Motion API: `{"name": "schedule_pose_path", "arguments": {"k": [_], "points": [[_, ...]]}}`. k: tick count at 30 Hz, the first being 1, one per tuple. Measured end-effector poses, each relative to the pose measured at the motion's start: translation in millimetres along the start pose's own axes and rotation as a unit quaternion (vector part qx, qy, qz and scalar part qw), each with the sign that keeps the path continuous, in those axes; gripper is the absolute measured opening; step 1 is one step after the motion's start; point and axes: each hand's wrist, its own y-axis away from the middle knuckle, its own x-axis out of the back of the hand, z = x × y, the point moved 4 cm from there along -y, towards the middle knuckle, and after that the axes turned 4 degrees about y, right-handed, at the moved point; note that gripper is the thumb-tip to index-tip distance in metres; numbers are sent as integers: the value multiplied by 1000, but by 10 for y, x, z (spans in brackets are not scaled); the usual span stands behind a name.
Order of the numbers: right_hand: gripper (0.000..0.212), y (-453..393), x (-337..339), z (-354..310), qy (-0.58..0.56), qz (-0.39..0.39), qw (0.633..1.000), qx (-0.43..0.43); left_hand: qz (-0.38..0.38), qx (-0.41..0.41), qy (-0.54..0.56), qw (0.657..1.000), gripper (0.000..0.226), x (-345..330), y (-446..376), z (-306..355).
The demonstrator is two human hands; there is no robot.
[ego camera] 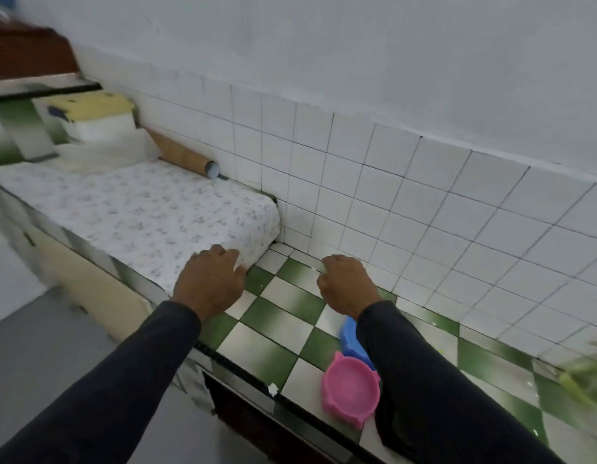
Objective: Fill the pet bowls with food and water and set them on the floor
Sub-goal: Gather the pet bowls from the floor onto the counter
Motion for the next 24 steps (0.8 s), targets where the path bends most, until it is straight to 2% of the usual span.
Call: {"name": "schedule_pose_path", "arguments": {"k": [5, 10, 17, 24], "points": [[13, -486, 85, -879, -25, 7, 999, 48, 18, 56, -11, 998, 51, 326, 138, -876], [25, -893, 64, -1776, -59, 0, 994, 95, 46, 94, -12, 994, 46, 624, 430, -1686], [36, -1343, -74, -3152, -92, -39, 981, 167, 67, 186, -15, 980, 45, 927, 945, -2805], [28, -1648, -268, -4536, -92, -59, 951, 289, 82, 307, -18, 948, 42, 1072, 1578, -3822]]}}
